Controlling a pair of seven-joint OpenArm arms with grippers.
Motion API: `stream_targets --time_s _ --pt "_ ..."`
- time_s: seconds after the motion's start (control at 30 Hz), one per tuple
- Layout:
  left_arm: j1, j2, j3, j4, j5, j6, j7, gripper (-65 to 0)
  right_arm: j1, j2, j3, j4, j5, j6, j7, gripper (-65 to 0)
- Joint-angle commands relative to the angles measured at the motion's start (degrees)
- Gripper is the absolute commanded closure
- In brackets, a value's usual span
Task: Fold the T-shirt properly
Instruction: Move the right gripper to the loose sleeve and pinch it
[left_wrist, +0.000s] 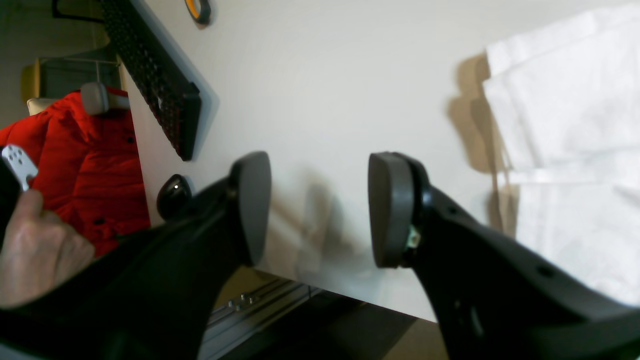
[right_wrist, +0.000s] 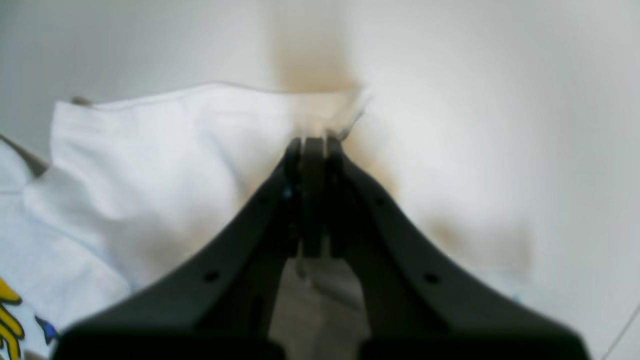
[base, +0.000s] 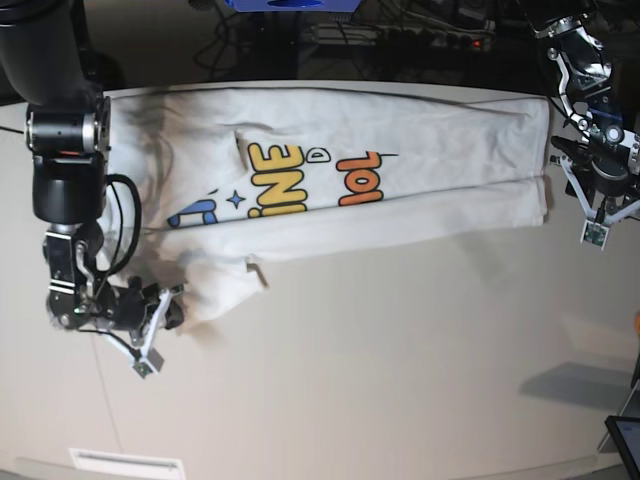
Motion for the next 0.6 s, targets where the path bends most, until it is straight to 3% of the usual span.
stream_targets --time_s 0.0,0.13,0.37,0.57 --pt "-0.4 -1.2 -0.3 0.8 0.5 0.4 -0.5 -30.4 1.1 0.6 0.3 2.6 0.9 0.2 0.1 -0.7" --pt "-0.5 -1.3 -0.3 0.8 0.5 0.4 -0.5 -30.4 -2.3 0.6 0.9 10.3 0.9 0.2 -3.6 -0.7" --pt "-0.5 -1.3 -0.3 0.7 0.5 0.4 -0.5 -30.4 -8.4 -1.0 8.8 23.8 0.9 0.2 -14.2 -0.7" --pt "-0.5 -1.3 -0.3 0.7 0.5 0.4 -0.5 -30.4 -12.4 -1.2 8.8 32.8 0.9 0.2 -20.2 -0.7"
